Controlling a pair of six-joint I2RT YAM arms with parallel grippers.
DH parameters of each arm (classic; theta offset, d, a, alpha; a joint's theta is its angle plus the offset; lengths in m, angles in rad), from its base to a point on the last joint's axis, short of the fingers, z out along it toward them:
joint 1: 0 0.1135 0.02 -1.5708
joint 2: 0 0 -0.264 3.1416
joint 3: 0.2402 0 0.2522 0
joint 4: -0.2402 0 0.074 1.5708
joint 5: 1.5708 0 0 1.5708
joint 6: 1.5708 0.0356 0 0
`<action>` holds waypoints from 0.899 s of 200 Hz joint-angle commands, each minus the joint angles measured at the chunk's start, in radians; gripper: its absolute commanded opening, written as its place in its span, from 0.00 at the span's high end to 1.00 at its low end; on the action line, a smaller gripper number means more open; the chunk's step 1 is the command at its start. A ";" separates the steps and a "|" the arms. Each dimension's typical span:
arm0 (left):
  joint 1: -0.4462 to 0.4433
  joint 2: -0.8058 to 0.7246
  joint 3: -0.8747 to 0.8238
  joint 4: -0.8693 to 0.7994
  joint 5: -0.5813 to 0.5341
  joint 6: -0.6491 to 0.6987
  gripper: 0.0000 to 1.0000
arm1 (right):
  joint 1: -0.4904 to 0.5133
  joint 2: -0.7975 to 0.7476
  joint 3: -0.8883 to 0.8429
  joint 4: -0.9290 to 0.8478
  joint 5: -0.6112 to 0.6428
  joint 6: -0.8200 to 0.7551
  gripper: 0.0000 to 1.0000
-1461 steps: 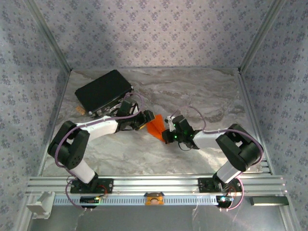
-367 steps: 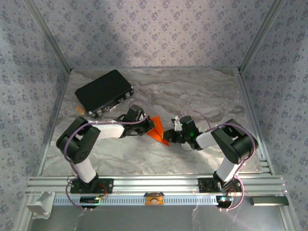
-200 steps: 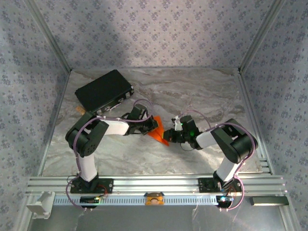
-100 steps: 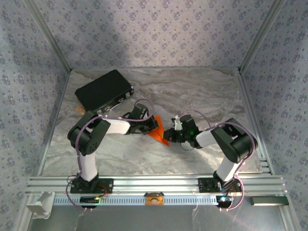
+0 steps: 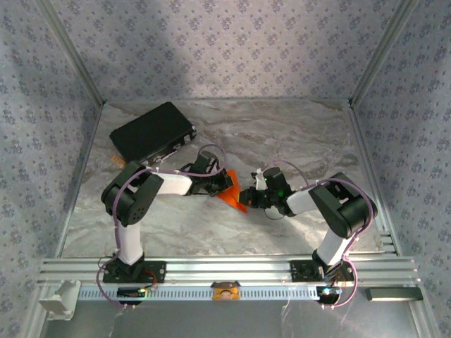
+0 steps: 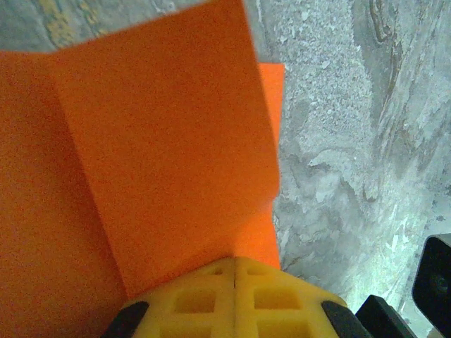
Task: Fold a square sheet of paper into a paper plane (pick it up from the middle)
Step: Fourth fold the wing at the center of the table.
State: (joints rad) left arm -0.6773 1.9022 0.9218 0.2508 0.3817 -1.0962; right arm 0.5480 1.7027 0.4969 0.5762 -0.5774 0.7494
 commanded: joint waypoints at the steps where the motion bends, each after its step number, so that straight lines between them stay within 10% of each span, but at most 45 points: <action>1: -0.005 0.035 0.015 -0.053 -0.001 0.022 1.00 | 0.003 0.035 0.011 -0.079 0.022 0.008 0.98; 180: -0.001 0.029 -0.015 -0.040 -0.009 0.016 1.00 | -0.012 -0.053 0.048 -0.338 -0.053 -0.040 0.86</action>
State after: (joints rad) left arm -0.6792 1.9060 0.9249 0.2497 0.3893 -1.0924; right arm 0.5423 1.6363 0.5373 0.3279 -0.5999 0.7300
